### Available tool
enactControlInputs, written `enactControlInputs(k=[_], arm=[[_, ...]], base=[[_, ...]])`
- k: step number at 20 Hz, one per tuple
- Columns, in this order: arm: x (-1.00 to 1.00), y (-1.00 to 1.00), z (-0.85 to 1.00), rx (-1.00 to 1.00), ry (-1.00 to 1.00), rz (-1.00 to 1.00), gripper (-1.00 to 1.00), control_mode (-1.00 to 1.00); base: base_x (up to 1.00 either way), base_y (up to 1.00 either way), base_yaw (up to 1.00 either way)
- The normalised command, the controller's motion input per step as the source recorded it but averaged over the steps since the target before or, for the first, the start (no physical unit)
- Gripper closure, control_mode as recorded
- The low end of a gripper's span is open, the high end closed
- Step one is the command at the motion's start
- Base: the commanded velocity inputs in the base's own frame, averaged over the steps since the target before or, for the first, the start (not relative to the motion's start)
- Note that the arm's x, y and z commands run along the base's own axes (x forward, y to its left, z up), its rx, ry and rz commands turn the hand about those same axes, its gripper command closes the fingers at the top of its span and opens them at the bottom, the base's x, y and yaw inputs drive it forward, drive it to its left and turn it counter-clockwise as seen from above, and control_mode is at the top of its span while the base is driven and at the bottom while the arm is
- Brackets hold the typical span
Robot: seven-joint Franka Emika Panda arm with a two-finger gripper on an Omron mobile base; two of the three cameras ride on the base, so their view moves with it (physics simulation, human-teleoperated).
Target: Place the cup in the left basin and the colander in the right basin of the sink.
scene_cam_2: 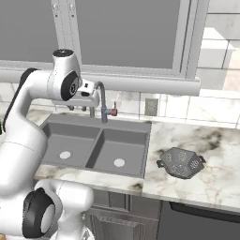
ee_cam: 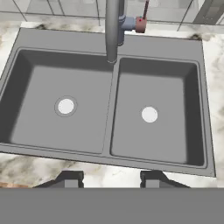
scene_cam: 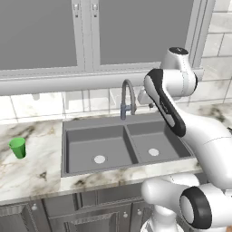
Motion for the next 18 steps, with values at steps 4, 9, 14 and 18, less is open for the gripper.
enactControlInputs(k=[4,9,14,18], arm=[[0.0,-0.08,0.0,0.0,-0.01,0.0,-1.0,-1.0],[0.0,-0.31,0.0,0.0,-0.05,0.0,-1.0,-1.0],[0.0,-0.41,0.0,-0.02,-0.04,0.0,-1.0,-1.0],[-0.02,-0.49,-0.03,-0.01,-0.02,0.0,-1.0,-1.0]], base=[[0.0,0.0,0.0],[0.0,0.0,0.0],[0.0,0.0,0.0],[0.0,0.0,0.0]])
